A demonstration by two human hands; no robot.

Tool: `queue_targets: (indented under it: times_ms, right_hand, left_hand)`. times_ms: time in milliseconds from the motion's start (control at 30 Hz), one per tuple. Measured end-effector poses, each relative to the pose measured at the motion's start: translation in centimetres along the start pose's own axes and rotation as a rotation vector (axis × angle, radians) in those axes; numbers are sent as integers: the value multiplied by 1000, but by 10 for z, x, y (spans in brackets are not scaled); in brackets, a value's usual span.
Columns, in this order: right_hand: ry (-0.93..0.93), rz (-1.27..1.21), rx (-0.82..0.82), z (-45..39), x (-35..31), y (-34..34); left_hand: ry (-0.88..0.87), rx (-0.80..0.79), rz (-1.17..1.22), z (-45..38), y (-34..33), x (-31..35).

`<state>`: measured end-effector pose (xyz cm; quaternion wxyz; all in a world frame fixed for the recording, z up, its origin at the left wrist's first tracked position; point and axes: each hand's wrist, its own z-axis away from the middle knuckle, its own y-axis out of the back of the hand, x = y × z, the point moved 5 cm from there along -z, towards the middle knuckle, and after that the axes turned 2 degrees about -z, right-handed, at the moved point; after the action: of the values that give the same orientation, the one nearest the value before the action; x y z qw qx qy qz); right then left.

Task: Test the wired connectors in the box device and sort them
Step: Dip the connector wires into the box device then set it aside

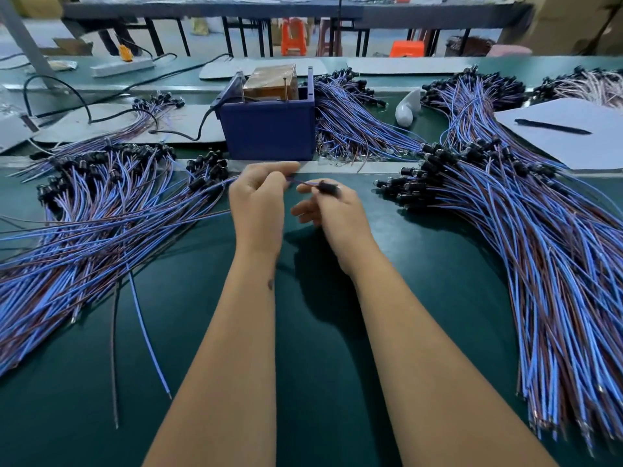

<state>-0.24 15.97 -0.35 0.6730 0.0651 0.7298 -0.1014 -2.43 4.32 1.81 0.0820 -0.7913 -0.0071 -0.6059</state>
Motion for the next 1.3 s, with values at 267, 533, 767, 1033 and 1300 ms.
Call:
queue_targets:
  times_ms: [267,533,767,1033,1300]
  right_hand:
    - [-237,-435,-53,-3,0,18]
    - [-170,-532,43,-1,-4,32]
    - [-29,-529,-35,-2,-9,27]
    - [-47,-131,-41,0,-4,11]
    - [-37,-132,-12,0,-5,13]
  left_hand:
    - [228,-687,603,21,-32,13]
    - [426,-1046,23,48,-47,-3]
    - [484,-449,-1,14,-13,-16]
    - [314,-233,7,4,-9,-22]
    - [262,-226,-59,4,-7,-21]
